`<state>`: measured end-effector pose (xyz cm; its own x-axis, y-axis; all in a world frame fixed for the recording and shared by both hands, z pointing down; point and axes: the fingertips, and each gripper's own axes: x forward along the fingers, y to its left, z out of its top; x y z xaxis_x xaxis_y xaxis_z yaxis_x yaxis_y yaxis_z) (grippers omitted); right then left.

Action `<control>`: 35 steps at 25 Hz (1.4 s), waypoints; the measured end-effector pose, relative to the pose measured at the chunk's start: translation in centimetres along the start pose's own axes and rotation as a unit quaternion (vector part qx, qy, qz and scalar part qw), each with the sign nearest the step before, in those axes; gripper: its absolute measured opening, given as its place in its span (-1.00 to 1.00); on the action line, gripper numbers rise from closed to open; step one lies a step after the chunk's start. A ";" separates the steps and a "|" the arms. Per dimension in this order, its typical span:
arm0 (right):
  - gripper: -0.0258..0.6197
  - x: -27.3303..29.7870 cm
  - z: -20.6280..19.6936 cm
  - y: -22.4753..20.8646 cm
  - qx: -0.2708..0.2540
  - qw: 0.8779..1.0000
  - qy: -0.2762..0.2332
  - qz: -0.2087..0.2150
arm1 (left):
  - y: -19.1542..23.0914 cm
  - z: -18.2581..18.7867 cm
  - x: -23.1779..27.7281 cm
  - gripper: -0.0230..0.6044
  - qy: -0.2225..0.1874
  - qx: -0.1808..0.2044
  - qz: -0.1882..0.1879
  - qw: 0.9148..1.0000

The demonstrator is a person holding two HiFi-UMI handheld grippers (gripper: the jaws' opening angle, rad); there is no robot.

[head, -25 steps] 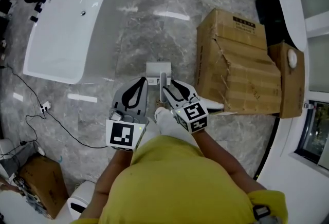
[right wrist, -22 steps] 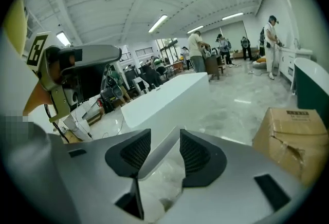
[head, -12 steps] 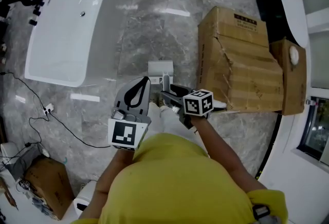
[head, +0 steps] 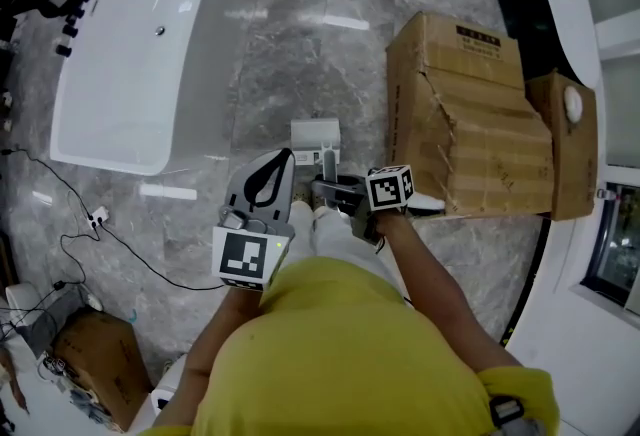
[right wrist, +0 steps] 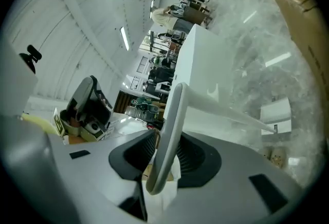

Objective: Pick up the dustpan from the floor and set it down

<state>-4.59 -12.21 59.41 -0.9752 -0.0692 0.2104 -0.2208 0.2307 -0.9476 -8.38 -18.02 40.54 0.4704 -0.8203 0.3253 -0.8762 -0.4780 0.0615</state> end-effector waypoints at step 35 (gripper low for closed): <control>-0.42 -4.3 6.2 17.7 -0.121 0.988 -0.070 0.061 | 0.1 0.6 1.4 -0.92 -0.005 0.004 -0.022 1.000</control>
<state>-4.23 -13.87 40.24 -0.9866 -0.1564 0.0461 -0.1154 0.4698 -0.8752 -7.70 -19.41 40.47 0.5101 -0.8012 0.3128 -0.8534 -0.5169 0.0675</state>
